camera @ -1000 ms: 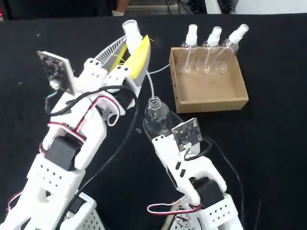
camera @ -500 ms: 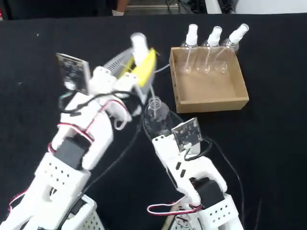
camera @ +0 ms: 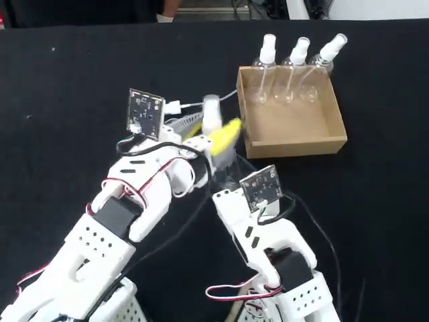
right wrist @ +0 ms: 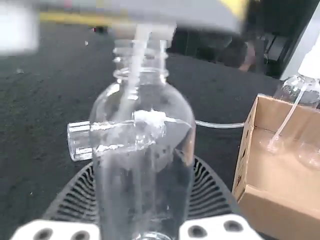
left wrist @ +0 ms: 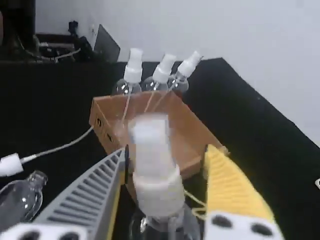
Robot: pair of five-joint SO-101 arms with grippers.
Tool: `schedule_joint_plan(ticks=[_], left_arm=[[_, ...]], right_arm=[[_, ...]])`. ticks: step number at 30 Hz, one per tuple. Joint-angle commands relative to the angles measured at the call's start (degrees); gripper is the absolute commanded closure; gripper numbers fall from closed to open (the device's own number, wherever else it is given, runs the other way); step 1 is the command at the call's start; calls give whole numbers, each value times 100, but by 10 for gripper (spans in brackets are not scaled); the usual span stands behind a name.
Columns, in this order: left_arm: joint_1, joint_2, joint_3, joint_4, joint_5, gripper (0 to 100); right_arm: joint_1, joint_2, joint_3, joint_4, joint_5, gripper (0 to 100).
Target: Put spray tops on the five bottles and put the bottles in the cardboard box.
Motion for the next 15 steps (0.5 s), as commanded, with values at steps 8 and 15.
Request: schedule_joint_plan(ticks=[8, 15], left_arm=[[-593, -800, -1314, 1521, 308, 729], [-1543, -1653, -532, 545, 299, 729]], right_arm=[[-53, -585, -110, 9, 70, 988], [-53, -585, -110, -9, 70, 988]])
